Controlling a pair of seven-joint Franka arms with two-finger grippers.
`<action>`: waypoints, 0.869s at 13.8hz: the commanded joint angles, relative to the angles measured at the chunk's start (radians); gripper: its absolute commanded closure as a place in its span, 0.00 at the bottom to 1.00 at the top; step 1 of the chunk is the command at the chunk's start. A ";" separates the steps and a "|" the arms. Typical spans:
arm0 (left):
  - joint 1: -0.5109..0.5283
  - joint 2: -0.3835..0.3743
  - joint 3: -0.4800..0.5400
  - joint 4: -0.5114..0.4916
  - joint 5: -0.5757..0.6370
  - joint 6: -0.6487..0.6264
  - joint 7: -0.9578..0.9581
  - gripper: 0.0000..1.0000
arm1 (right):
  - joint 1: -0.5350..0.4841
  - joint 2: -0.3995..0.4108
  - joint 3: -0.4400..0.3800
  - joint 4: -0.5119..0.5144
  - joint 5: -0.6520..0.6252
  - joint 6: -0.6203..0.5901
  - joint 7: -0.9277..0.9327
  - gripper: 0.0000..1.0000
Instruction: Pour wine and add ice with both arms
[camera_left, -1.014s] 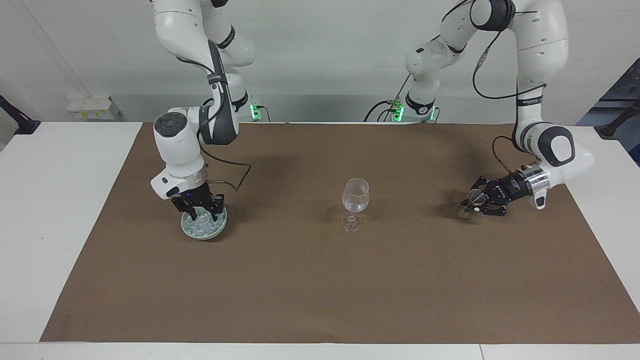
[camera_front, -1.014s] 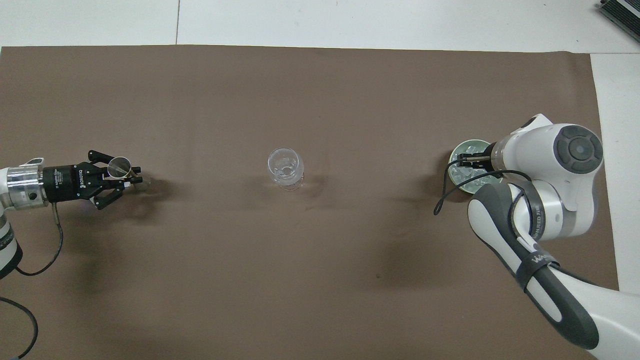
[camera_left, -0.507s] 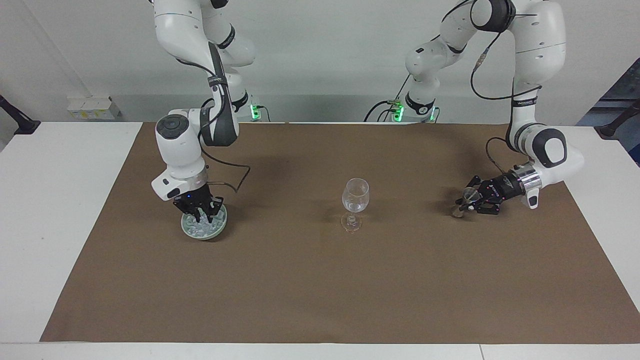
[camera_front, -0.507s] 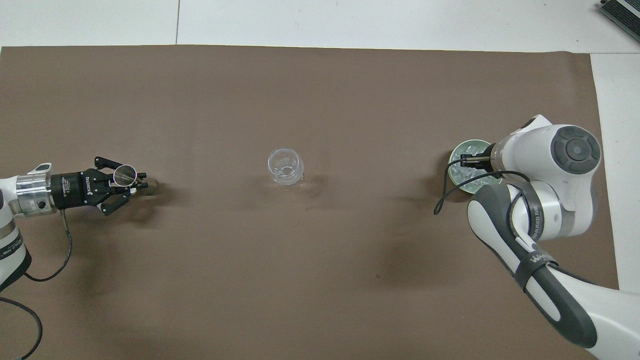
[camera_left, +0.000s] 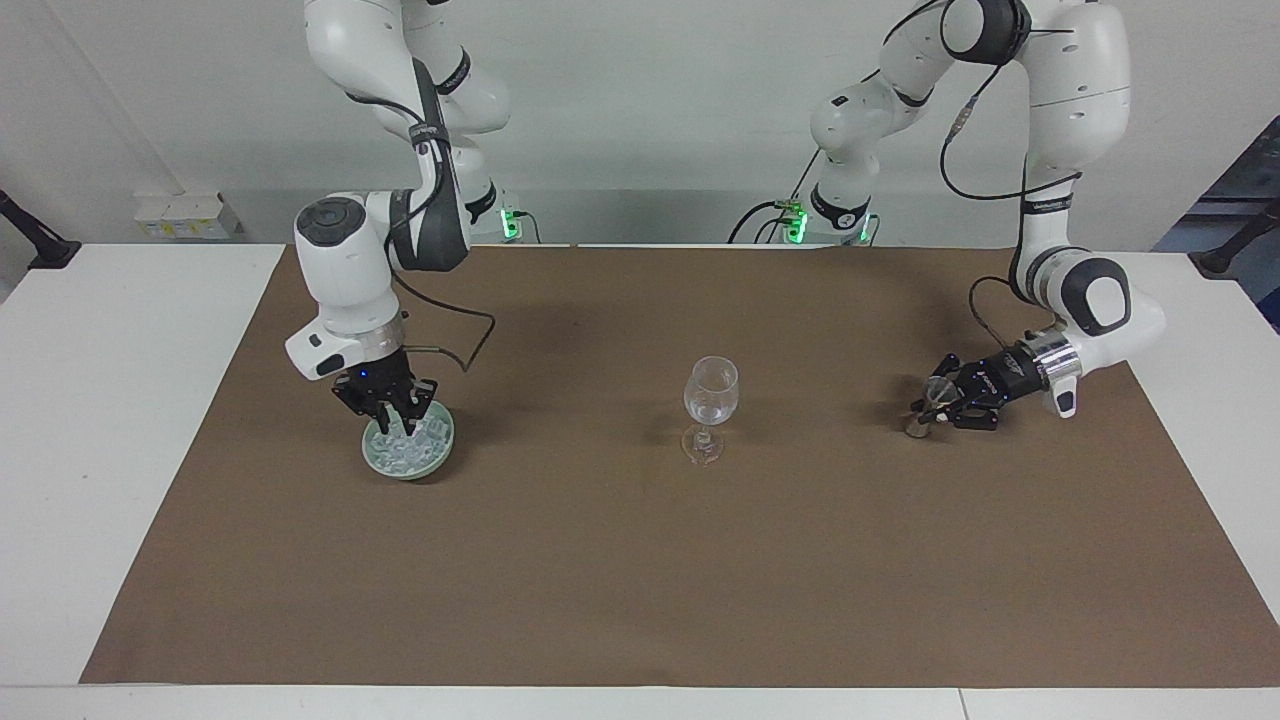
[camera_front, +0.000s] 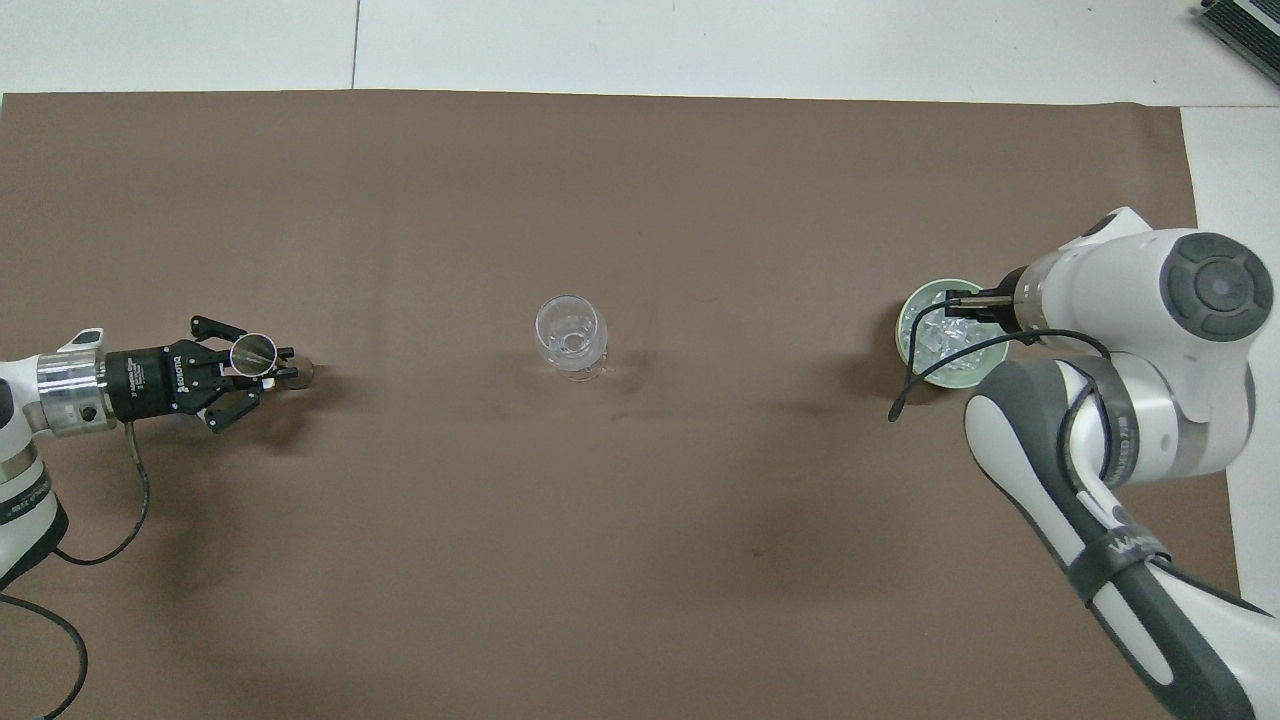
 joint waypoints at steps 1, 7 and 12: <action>-0.006 -0.008 -0.002 -0.021 -0.019 0.029 0.026 0.58 | -0.003 -0.056 0.004 0.036 -0.015 -0.066 0.055 1.00; 0.029 0.000 0.002 0.031 0.083 -0.040 0.045 0.00 | -0.001 -0.086 0.076 0.232 0.004 -0.305 0.175 1.00; 0.065 -0.018 0.002 0.103 0.318 -0.082 0.117 0.00 | 0.000 -0.075 0.145 0.309 0.024 -0.369 0.219 1.00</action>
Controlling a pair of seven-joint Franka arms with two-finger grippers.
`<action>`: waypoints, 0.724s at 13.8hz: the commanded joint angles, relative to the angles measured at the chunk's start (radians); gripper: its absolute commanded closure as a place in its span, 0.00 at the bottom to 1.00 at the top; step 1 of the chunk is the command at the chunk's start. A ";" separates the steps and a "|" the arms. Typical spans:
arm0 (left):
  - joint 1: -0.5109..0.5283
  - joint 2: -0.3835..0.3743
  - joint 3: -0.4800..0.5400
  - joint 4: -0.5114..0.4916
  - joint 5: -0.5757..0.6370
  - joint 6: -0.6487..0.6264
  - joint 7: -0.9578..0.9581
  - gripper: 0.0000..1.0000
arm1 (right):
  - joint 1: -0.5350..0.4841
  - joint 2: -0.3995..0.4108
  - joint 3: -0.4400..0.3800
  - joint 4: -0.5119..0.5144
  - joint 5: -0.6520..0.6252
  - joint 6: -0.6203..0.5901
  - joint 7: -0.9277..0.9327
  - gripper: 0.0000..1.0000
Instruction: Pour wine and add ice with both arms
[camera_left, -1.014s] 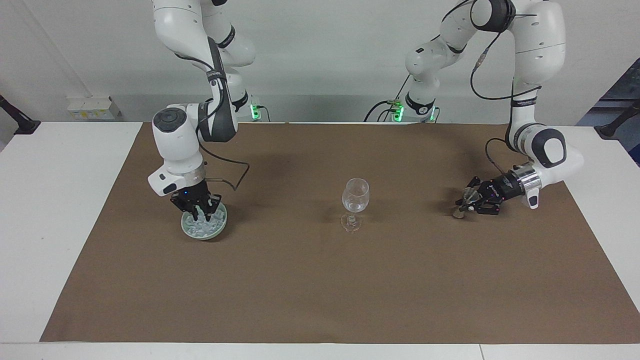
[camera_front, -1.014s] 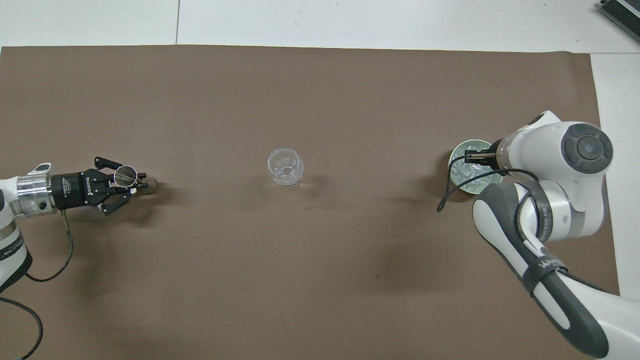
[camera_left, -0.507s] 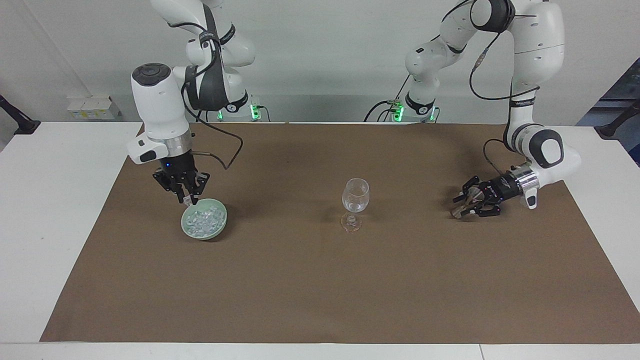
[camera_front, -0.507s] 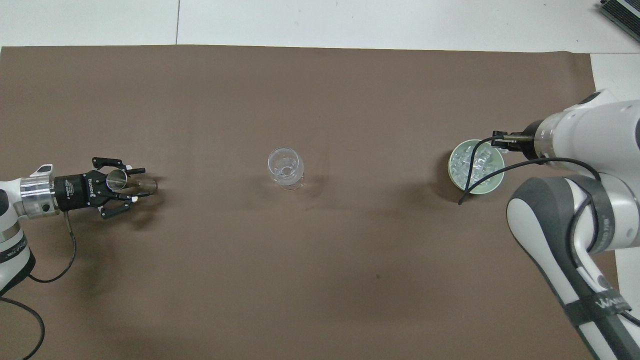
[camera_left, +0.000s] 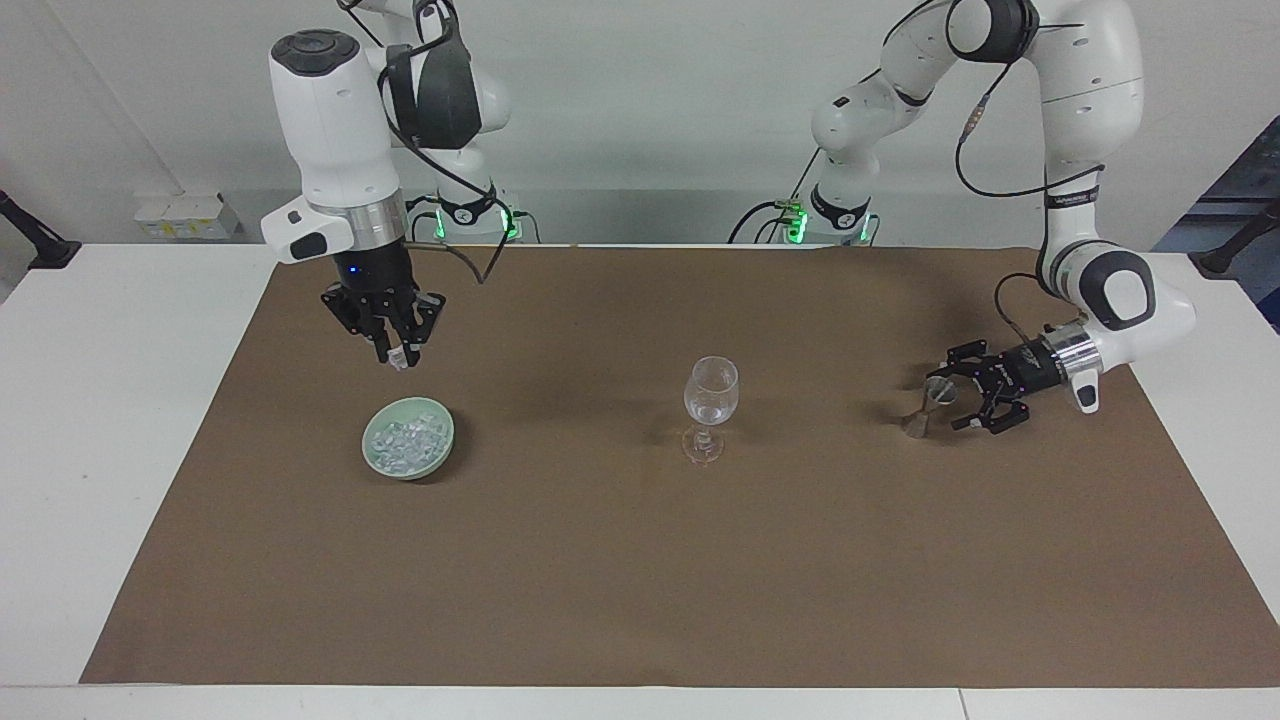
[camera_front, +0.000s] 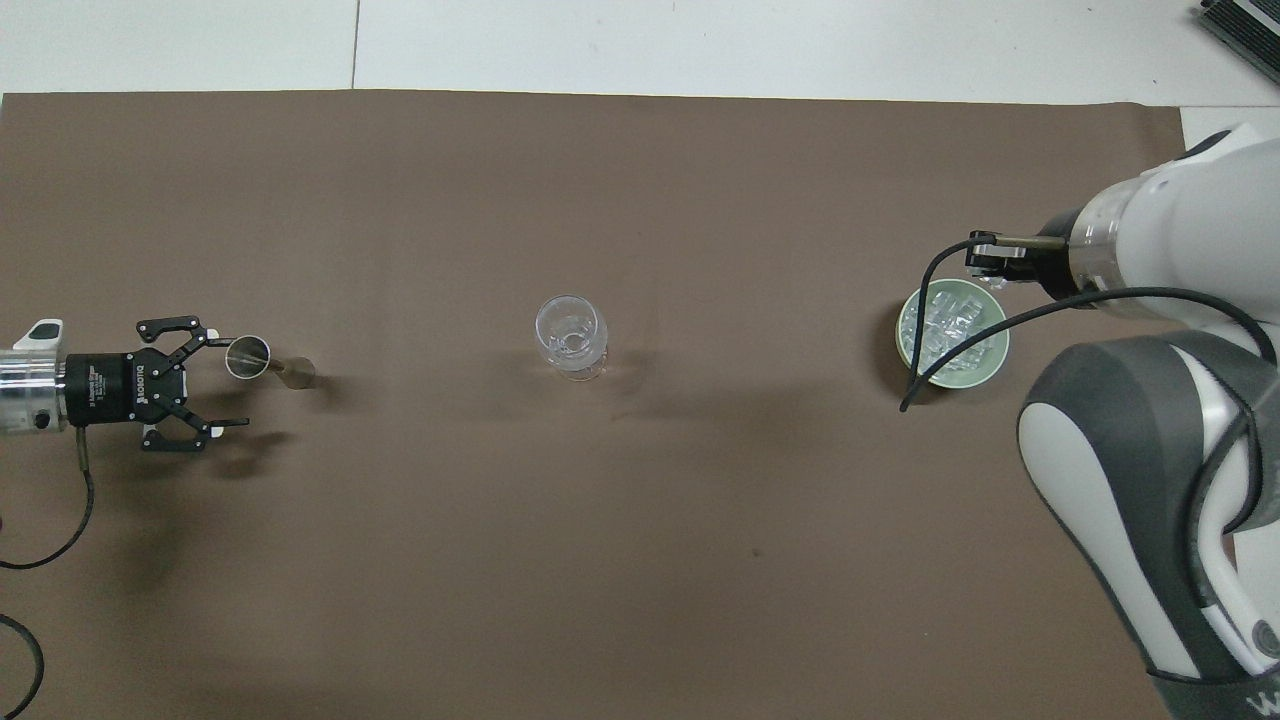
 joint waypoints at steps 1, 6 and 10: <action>0.008 -0.027 -0.004 0.048 0.118 -0.041 0.031 0.00 | -0.001 0.031 0.042 0.064 0.012 -0.023 0.064 1.00; -0.011 -0.137 -0.007 0.127 0.270 -0.067 0.098 0.00 | 0.086 0.097 0.098 0.156 0.035 -0.035 0.178 1.00; -0.037 -0.139 -0.027 0.293 0.417 -0.148 0.137 0.00 | 0.197 0.221 0.099 0.279 -0.012 -0.053 0.326 1.00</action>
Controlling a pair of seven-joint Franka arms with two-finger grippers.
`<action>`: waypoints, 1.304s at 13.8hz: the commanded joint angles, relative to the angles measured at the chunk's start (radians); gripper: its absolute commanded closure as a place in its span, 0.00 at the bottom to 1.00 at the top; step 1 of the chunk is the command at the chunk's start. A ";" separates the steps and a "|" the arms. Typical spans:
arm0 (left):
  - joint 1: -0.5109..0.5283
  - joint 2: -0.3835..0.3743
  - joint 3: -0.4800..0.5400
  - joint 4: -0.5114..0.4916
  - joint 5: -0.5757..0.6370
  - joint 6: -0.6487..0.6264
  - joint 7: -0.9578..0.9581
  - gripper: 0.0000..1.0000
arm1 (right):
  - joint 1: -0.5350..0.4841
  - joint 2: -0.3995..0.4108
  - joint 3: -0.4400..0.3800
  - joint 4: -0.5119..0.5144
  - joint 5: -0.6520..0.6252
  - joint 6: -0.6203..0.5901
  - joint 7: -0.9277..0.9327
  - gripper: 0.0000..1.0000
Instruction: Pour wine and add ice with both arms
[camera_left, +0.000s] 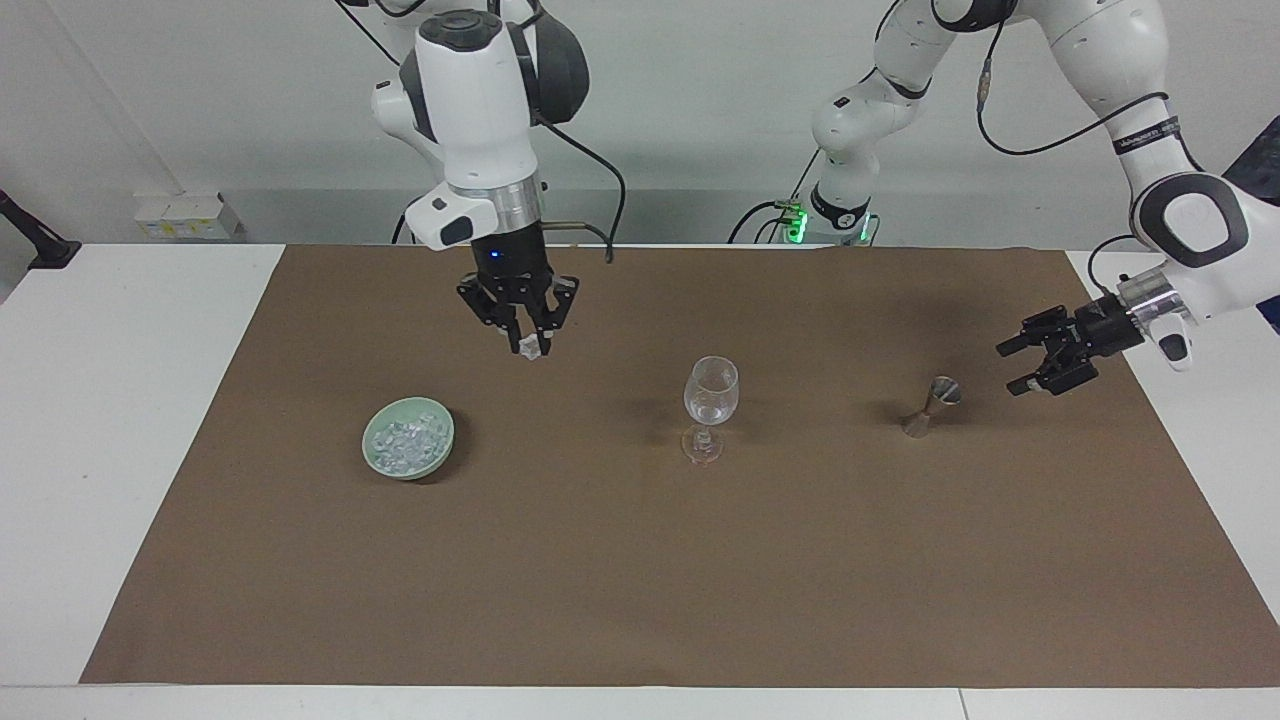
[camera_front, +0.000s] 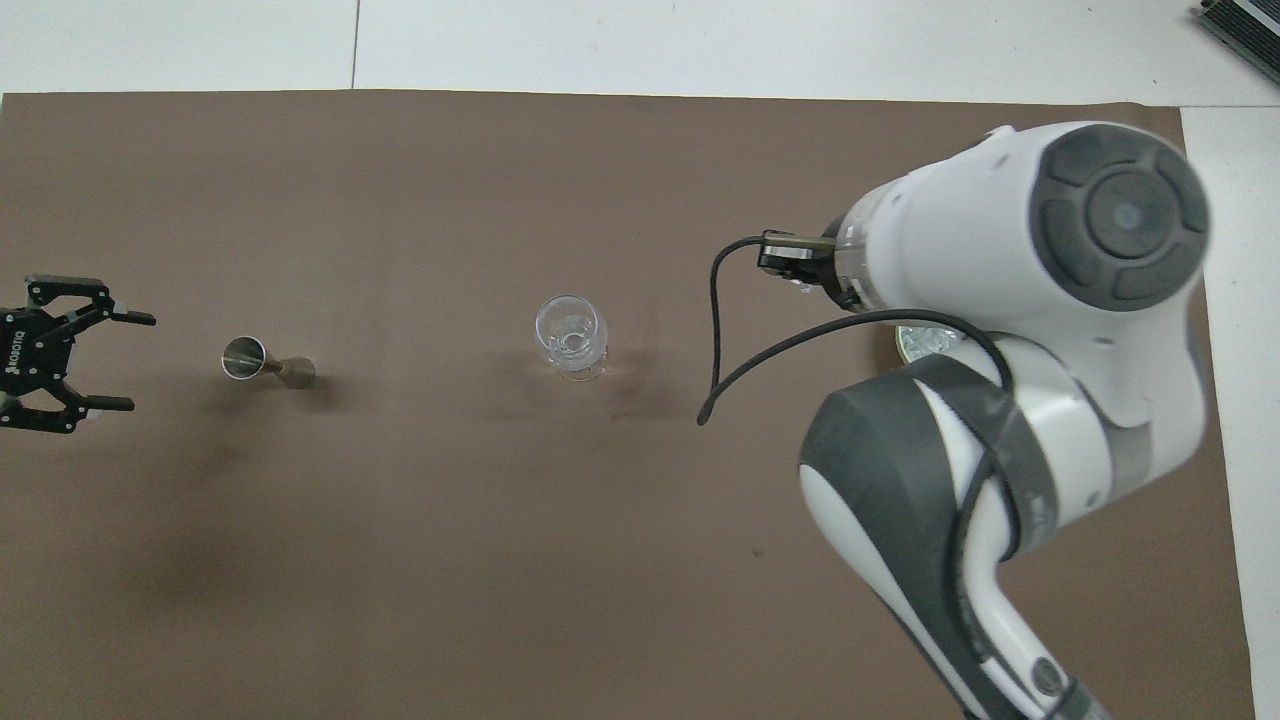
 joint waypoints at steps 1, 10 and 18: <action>-0.042 0.009 0.002 0.110 0.080 -0.058 0.022 0.00 | 0.051 0.102 0.003 0.135 -0.031 -0.037 0.083 1.00; -0.200 -0.089 -0.035 0.264 0.396 -0.104 0.151 0.00 | 0.257 0.268 -0.001 0.295 -0.130 -0.037 0.301 1.00; -0.345 -0.207 -0.049 0.258 0.622 -0.161 0.387 0.00 | 0.326 0.352 -0.003 0.321 -0.199 -0.023 0.327 1.00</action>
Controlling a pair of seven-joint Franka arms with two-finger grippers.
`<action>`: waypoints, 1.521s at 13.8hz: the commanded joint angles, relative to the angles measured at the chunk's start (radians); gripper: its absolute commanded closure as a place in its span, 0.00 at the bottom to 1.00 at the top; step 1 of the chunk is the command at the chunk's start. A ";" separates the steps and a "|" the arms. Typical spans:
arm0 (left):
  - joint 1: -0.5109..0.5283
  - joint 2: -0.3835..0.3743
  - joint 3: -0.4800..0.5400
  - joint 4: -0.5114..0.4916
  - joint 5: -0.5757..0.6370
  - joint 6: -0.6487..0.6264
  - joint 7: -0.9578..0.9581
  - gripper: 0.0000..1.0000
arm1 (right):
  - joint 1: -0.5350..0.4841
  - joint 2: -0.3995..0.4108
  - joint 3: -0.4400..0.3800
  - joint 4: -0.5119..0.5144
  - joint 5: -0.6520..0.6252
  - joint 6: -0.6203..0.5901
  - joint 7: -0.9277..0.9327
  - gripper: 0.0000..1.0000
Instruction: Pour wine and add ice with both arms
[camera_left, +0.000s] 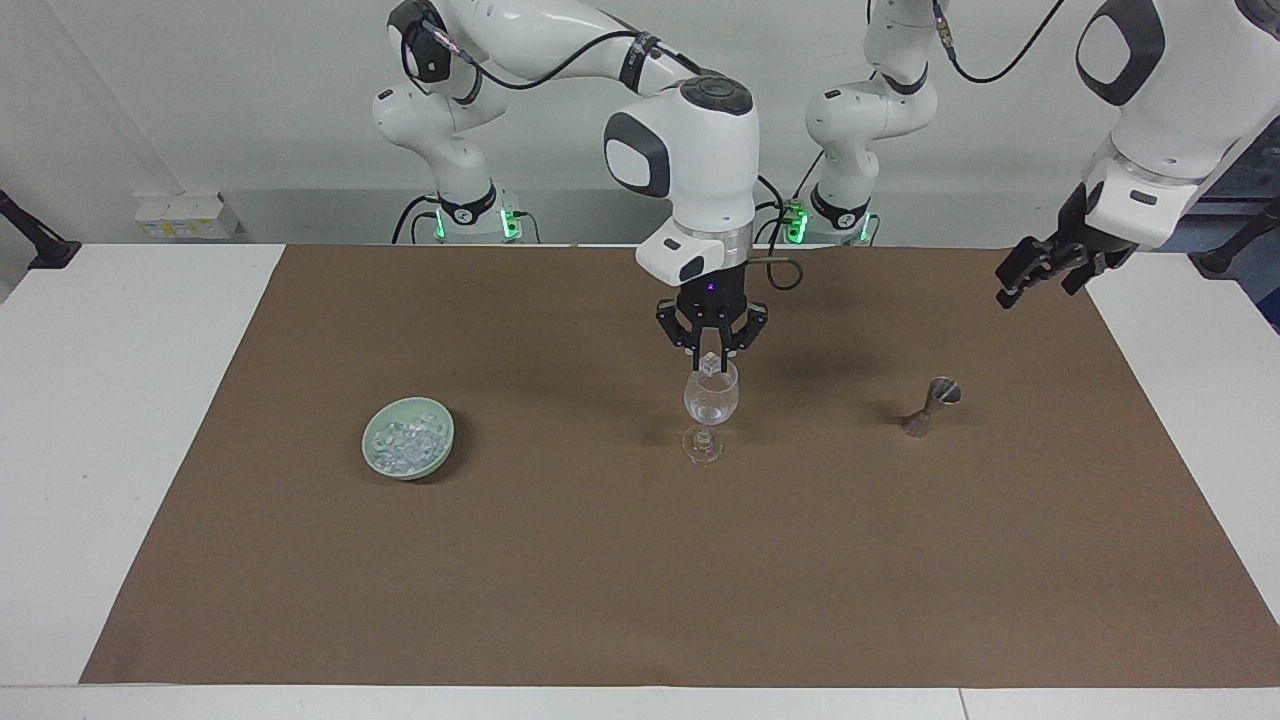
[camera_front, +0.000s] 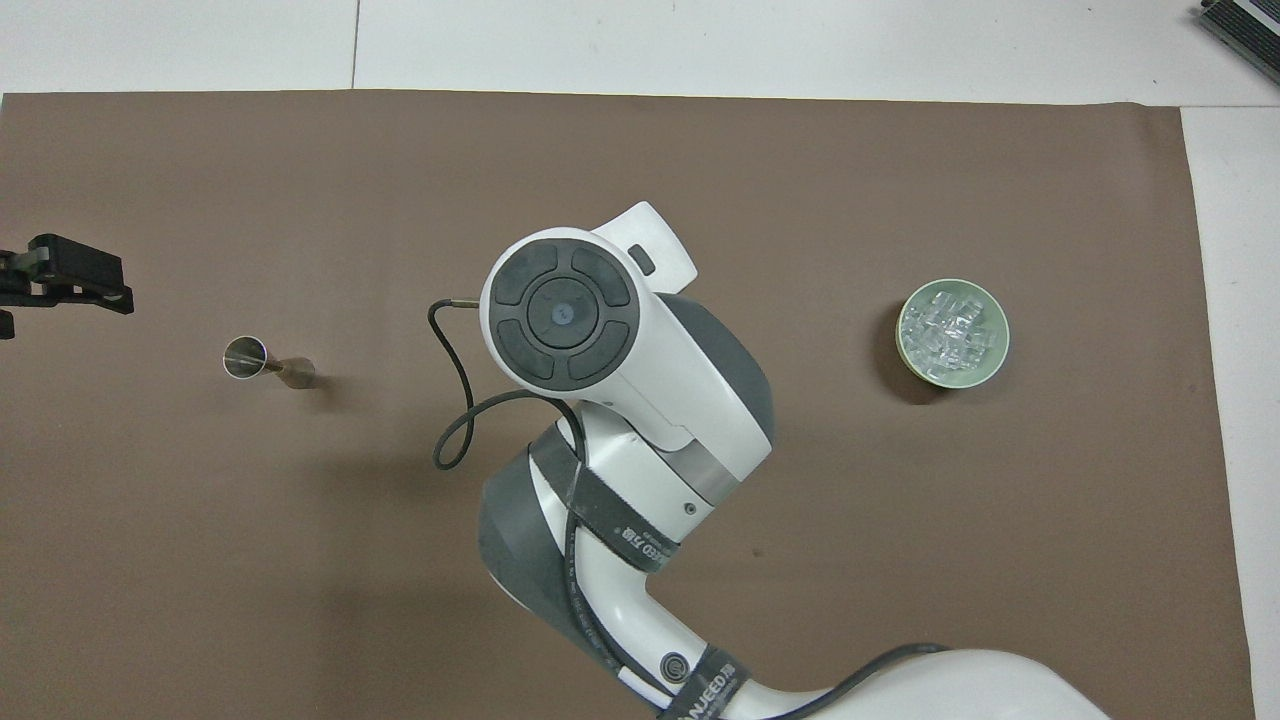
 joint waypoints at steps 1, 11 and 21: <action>-0.040 -0.028 0.010 -0.009 0.040 -0.022 0.036 0.00 | 0.016 0.042 0.003 0.035 -0.046 -0.012 0.034 1.00; -0.113 -0.058 0.010 -0.033 -0.009 -0.047 0.105 0.00 | 0.016 0.033 -0.001 0.040 -0.055 -0.041 0.029 0.33; -0.080 -0.180 0.018 -0.192 -0.051 0.008 0.115 0.00 | -0.004 -0.048 -0.001 0.038 -0.051 -0.058 0.008 0.18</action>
